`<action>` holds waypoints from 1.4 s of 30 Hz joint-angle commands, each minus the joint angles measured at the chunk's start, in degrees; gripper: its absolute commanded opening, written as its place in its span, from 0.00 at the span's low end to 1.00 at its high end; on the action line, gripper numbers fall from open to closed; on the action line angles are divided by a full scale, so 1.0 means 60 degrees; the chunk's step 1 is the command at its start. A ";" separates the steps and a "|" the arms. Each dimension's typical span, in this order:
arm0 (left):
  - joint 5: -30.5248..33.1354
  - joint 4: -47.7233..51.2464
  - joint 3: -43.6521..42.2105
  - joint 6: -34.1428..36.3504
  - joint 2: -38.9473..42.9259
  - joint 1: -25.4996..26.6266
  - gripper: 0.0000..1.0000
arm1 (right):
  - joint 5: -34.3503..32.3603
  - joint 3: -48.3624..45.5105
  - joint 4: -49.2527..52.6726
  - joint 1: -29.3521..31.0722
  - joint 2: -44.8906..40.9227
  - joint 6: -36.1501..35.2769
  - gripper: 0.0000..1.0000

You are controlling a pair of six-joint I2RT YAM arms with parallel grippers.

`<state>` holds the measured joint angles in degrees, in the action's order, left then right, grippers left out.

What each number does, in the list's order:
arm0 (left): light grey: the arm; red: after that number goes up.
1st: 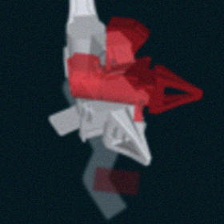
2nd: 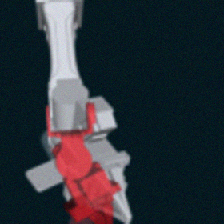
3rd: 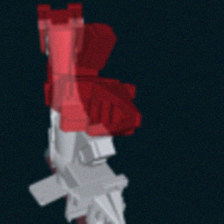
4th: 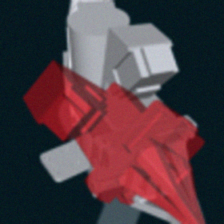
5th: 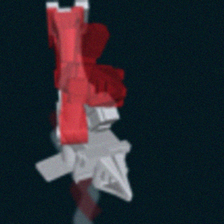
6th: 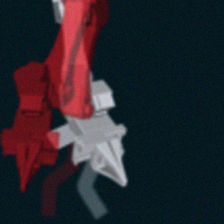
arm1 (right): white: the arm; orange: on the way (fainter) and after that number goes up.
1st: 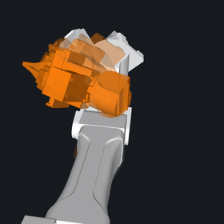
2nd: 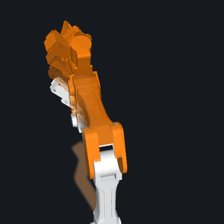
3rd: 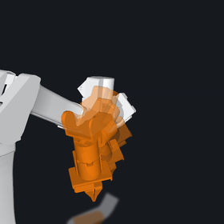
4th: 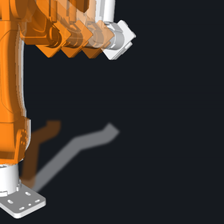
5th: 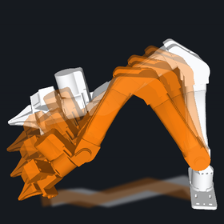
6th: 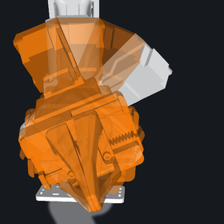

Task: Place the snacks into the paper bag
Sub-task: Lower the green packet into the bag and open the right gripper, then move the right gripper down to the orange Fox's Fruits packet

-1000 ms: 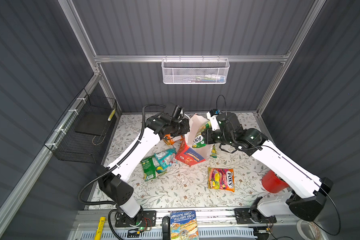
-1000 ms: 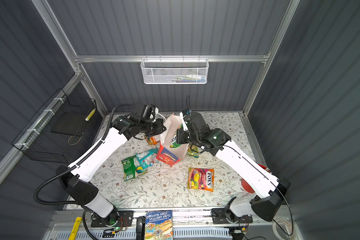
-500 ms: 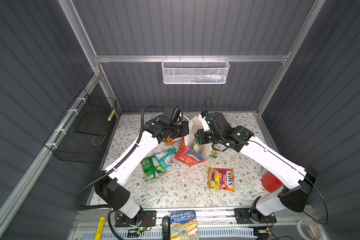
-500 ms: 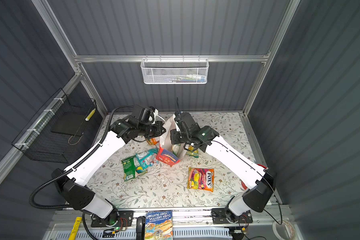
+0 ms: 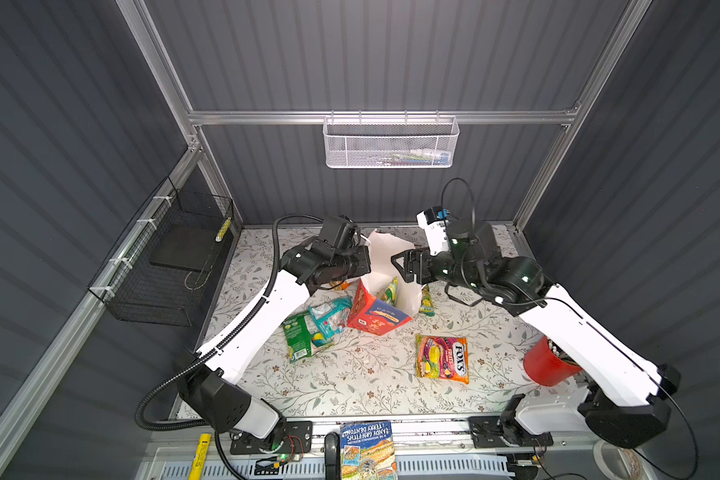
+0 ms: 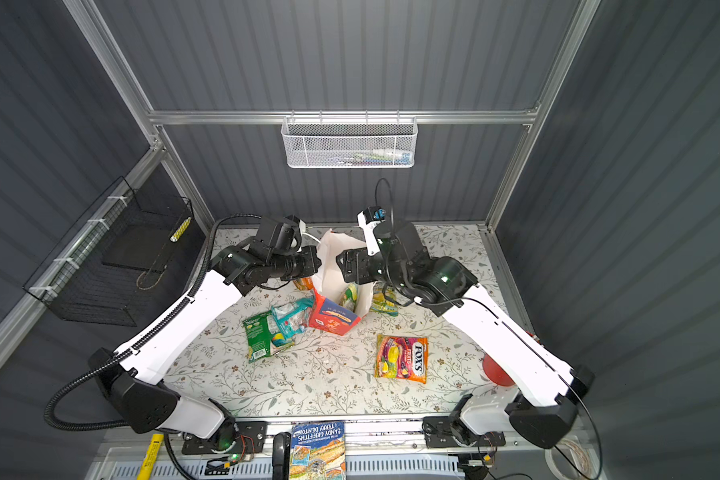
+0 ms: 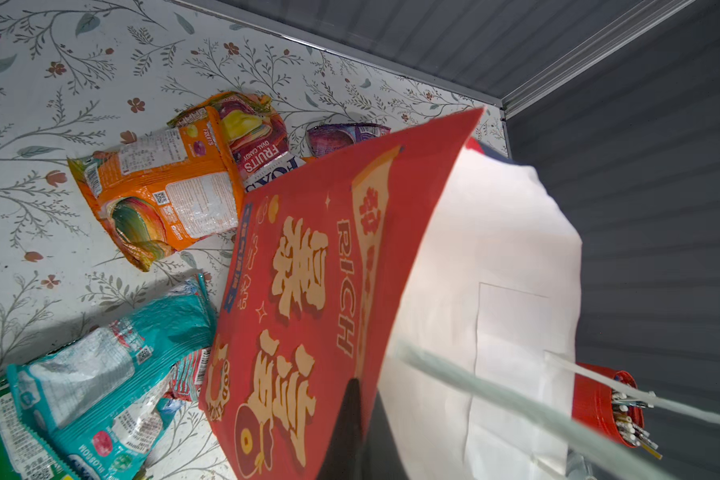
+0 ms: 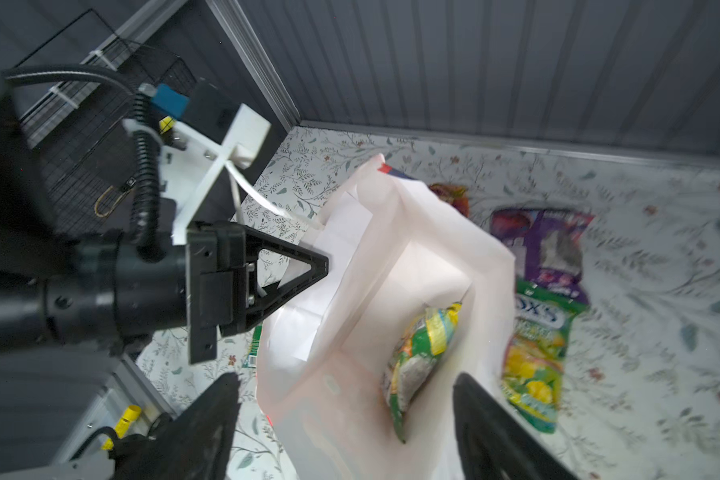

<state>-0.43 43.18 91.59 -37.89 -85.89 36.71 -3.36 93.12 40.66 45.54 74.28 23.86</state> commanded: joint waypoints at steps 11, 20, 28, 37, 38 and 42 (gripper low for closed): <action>-0.0650 -0.0037 0.0258 -0.1351 -0.0006 0.0009 0.00 | -0.2590 -0.3816 0.1545 -0.0116 -0.5862 0.1588 0.99; -0.0408 -0.0619 -0.0352 -0.2586 0.0740 0.0047 0.00 | -0.2977 -0.7772 0.2116 -0.0233 -0.7831 0.4168 0.99; -0.1399 -0.2675 -0.2382 -0.2820 0.1933 0.0049 0.00 | -0.2780 -1.0669 0.1806 -0.0324 -0.8400 0.7007 0.99; -0.2685 -0.4042 -0.2900 -0.2836 0.1759 0.0041 0.00 | -0.2151 -1.2512 0.0300 -0.0383 -0.8500 0.7889 0.97; -0.2542 -0.4091 -0.2904 -0.2696 0.1802 0.0049 0.00 | -0.2095 -1.2651 0.0112 -0.0383 -0.8460 0.7942 0.95; -0.1739 -0.3644 -0.2785 -0.2187 0.1820 0.0049 0.00 | -0.1811 -1.3413 -0.0605 -0.0397 -0.8258 0.8681 0.87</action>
<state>-12.01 24.16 74.26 -53.52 -75.77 36.73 -16.16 15.40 42.33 43.48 24.21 72.23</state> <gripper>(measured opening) 0.050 0.895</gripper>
